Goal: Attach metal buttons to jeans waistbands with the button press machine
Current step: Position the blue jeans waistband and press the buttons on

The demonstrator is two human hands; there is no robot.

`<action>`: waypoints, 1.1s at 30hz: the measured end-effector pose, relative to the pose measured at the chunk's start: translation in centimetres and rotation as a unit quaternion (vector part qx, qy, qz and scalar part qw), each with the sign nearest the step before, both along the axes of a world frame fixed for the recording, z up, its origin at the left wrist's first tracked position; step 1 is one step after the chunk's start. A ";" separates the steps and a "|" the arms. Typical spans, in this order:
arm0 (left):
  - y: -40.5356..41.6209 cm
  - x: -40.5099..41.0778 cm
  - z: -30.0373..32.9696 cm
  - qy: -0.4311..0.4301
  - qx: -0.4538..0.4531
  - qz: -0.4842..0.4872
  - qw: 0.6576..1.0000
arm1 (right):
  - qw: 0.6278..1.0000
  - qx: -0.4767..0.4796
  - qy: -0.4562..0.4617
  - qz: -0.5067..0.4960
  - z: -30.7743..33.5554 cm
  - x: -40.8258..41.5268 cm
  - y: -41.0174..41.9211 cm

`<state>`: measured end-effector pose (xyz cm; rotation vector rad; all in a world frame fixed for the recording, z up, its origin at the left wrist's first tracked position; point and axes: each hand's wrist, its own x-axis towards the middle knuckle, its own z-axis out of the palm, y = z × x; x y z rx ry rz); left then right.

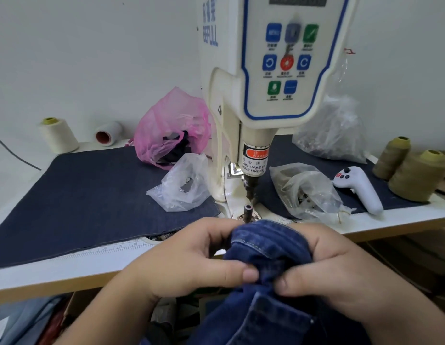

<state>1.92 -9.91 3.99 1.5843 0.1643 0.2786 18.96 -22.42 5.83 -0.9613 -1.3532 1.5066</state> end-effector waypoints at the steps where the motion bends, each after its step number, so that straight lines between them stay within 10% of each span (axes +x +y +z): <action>1: 0.1 -0.2 -0.4 0.001 0.015 0.024 1.000 | 0.998 -0.005 -0.049 -0.048 -0.4 0.5 0.1; 13: 2.1 1.9 -2.7 0.051 -0.195 0.104 0.974 | 0.990 -0.129 0.022 -0.059 -4.2 3.1 3.1; 18: 3.4 2.1 -2.7 0.125 -0.257 0.115 0.951 | 0.978 -0.131 -0.129 -0.097 -6.2 2.8 3.0; 33: 7.3 3.9 -2.5 0.164 -0.185 0.164 0.955 | 0.917 -0.070 -0.007 -0.393 -5.7 4.8 6.2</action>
